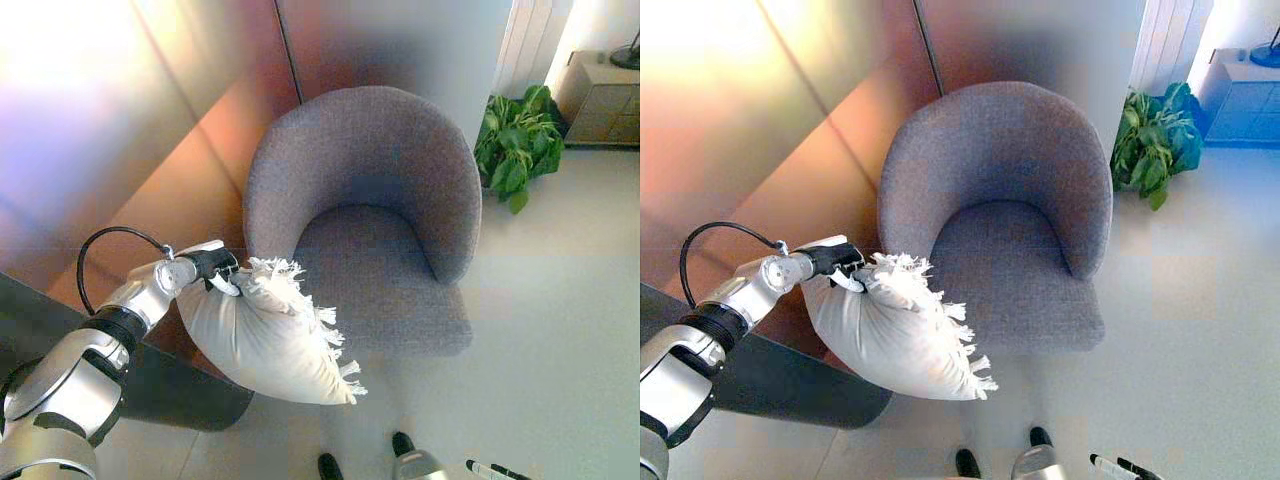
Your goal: Pick up the pillow and put it on the sofa.
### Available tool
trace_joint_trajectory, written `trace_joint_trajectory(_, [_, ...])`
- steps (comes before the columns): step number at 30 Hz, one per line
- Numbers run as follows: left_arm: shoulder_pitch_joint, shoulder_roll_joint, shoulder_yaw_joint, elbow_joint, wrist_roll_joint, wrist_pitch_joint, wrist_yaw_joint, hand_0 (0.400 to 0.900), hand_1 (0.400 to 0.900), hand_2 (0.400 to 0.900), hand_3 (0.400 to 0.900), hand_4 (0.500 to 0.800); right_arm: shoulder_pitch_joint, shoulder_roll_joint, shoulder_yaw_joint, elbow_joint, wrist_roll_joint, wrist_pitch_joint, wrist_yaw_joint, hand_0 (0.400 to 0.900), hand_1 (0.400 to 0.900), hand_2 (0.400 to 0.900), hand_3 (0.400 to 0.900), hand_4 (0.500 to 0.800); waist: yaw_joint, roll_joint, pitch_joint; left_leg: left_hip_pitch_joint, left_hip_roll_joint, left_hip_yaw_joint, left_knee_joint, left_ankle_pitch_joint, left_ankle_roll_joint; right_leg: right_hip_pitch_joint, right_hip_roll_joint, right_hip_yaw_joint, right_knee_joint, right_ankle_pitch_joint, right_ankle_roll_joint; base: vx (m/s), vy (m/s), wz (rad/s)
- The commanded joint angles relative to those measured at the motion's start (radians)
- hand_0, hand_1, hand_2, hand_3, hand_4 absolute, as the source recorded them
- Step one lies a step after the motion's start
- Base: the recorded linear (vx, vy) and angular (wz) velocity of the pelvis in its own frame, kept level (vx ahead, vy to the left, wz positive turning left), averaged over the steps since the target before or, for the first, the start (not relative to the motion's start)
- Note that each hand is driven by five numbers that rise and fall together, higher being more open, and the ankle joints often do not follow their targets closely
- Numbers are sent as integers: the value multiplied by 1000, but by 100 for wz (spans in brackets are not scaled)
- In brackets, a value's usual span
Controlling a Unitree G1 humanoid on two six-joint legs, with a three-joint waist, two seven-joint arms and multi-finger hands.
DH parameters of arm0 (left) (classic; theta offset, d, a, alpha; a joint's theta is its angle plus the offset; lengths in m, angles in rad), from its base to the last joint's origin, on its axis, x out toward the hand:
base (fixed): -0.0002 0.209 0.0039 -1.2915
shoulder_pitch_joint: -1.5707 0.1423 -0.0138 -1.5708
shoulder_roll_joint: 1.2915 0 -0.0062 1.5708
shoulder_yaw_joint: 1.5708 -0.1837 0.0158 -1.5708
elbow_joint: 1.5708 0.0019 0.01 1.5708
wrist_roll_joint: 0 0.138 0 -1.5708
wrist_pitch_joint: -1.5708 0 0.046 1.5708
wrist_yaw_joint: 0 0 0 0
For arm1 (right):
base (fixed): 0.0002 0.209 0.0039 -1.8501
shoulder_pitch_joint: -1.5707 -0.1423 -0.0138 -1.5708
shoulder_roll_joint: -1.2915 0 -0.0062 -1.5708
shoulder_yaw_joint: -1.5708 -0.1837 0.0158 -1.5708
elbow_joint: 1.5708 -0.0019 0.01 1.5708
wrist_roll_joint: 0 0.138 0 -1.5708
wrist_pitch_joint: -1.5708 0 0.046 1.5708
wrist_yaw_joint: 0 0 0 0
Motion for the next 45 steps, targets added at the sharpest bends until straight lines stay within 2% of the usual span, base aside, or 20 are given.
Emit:
trace_joint_trajectory(1, [-361,134,34,72,18,-19,46,400,400,400,400,500,40,-11,2,34,37,-5,-12,900,900,900,900,800,-25,16,-133,86,-58,37,6,-80,-26,-24,33,61,20,26,75,52,-59,-14])
trace_joint_trajectory(6, [-457,130,-18,106,27,-2,39,400,400,400,400,500,53,-10,-10,46,48,2,-17,900,900,900,900,800,-46,18,-142,91,-54,54,6,-85,-22,-27,41,81,21,30,80,54,-60,-14])
trace_joint_trajectory(10, [-476,107,-36,112,36,-7,26,400,400,400,400,500,61,-4,-18,49,59,6,-23,900,900,900,900,800,-62,19,-143,93,-53,63,6,-89,-19,-31,46,96,22,32,82,45,-59,-14])
trace_joint_trajectory(13, [-479,81,-43,107,39,18,24,400,400,400,400,500,69,2,-18,52,72,4,-30,900,900,900,900,800,-76,20,-145,95,-53,72,6,-92,-16,-35,50,111,23,33,83,59,-67,-20])
trace_joint_trajectory(19, [-482,35,-41,149,32,58,29,400,400,400,400,500,96,3,-33,60,64,1,-37,900,900,900,900,800,-110,19,-146,97,-46,102,6,-94,-15,-45,61,149,20,39,89,68,-70,-20])
trace_joint_trajectory(26, [-463,-14,-18,198,42,129,48,400,400,400,400,500,120,-16,-45,55,49,-19,-32,900,900,900,900,800,-157,21,-117,75,-48,141,6,-91,-10,-88,69,194,25,48,91,-3,-19,-21])
trace_joint_trajectory(27, [-458,-19,-14,203,39,137,59,494,494,494,494,556,124,-19,-46,53,46,-21,-33,900,900,900,900,800,-162,22,-112,71,-50,145,6,-90,-10,-94,69,198,26,49,92,-41,16,-15])
trace_joint_trajectory(28, [-453,-25,-8,209,36,144,62,900,900,900,900,800,128,-25,-52,51,40,-25,-29,900,900,900,900,800,-168,24,-107,66,-52,149,6,-89,-9,-101,68,203,28,49,93,-54,28,-11])
trace_joint_trajectory(32, [-440,-46,4,215,24,169,95,900,900,900,900,800,130,-45,-54,46,38,-34,-19,900,900,900,900,800,-180,38,-84,52,-59,159,6,-84,-12,-121,61,212,34,48,95,-70,51,-5])
trace_joint_trajectory(38, [-443,-36,-2,216,3,166,89,900,900,900,900,800,137,-48,-55,45,27,-58,3,900,900,900,900,800,-182,60,-69,52,-62,162,6,-77,-19,-114,53,204,29,49,102,-25,27,4])
trace_joint_trajectory(45, [-440,-15,-4,215,-10,154,73,900,900,900,900,800,140,-39,-44,40,37,-67,-2,900,900,900,900,800,-172,66,-69,59,-62,159,6,-74,-21,-99,49,187,22,48,105,-12,-5,3])
